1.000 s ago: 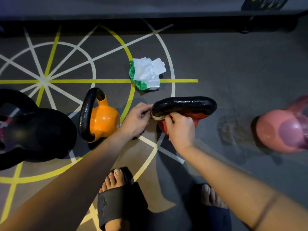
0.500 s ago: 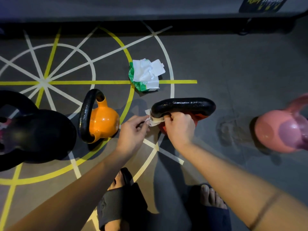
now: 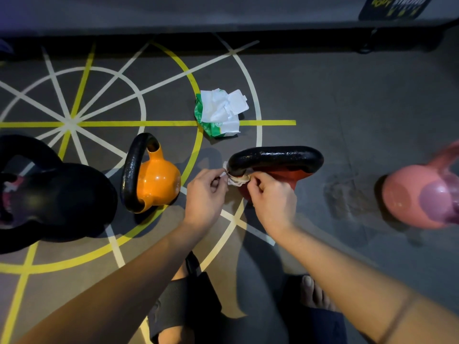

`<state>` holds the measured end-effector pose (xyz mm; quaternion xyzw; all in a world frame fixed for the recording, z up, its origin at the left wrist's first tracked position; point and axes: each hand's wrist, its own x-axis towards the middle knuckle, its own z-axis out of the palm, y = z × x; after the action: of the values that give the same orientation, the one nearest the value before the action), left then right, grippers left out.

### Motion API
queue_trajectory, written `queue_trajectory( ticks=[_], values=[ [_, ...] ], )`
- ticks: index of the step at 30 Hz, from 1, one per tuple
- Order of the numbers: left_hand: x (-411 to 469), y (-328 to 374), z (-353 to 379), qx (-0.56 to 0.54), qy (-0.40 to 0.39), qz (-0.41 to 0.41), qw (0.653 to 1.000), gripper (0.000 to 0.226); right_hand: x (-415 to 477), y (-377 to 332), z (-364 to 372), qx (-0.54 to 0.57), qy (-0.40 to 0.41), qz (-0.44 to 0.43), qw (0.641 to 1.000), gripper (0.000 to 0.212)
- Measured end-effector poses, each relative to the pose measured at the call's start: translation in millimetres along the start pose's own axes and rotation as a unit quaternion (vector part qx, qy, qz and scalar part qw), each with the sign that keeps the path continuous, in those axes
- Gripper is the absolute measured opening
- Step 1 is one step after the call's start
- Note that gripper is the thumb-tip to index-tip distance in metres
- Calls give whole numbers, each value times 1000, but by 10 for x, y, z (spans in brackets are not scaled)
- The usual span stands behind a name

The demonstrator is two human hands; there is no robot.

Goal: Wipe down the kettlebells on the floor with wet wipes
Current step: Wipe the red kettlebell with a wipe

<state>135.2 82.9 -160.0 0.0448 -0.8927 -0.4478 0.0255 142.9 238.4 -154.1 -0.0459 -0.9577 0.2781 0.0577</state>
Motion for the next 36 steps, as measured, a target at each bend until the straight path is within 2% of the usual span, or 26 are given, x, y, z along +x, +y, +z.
queue_trajectory(
  ticks=[2, 7, 12, 14, 16, 19, 23, 26, 30, 34, 36],
  values=[
    [-45, -36, 19, -27, 5, -18, 999, 22, 41, 5, 18, 17, -19, 24, 999, 17],
    [93, 4, 11, -35, 4, -19, 999, 20, -89, -23, 36, 27, -8, -4, 1000, 11],
    [83, 39, 47, -103, -46, -38, 993, 46, -328, -40, 6, 42, -41, -4, 998, 3],
    [-7, 8, 66, -137, -59, -53, 987, 50, -488, -86, -12, 48, -64, -11, 997, 12],
    [-95, 7, 75, -175, -59, -79, 980, 45, -597, -145, -42, 64, -81, -26, 994, 13],
    [-167, 52, 53, -233, -51, -122, 963, 37, -529, -120, -67, 122, -82, 12, 989, 6],
    [-157, 124, -21, -239, -47, -90, 966, 22, -340, -61, -164, 162, -35, 11, 986, 5],
    [-152, 186, -107, -204, -104, -34, 973, 17, -284, -84, -255, 258, -45, 28, 965, 10],
    [-175, 301, -174, -217, -195, 2, 956, 25, -184, -175, -394, 357, -63, 67, 929, 14],
    [-83, 296, -223, -182, -141, 6, 973, 15, -49, -246, -510, 353, -14, 62, 933, 12],
    [-24, 249, -265, -168, -100, -6, 981, 12, 37, -242, -589, 312, 40, 23, 949, 16]
  ],
)
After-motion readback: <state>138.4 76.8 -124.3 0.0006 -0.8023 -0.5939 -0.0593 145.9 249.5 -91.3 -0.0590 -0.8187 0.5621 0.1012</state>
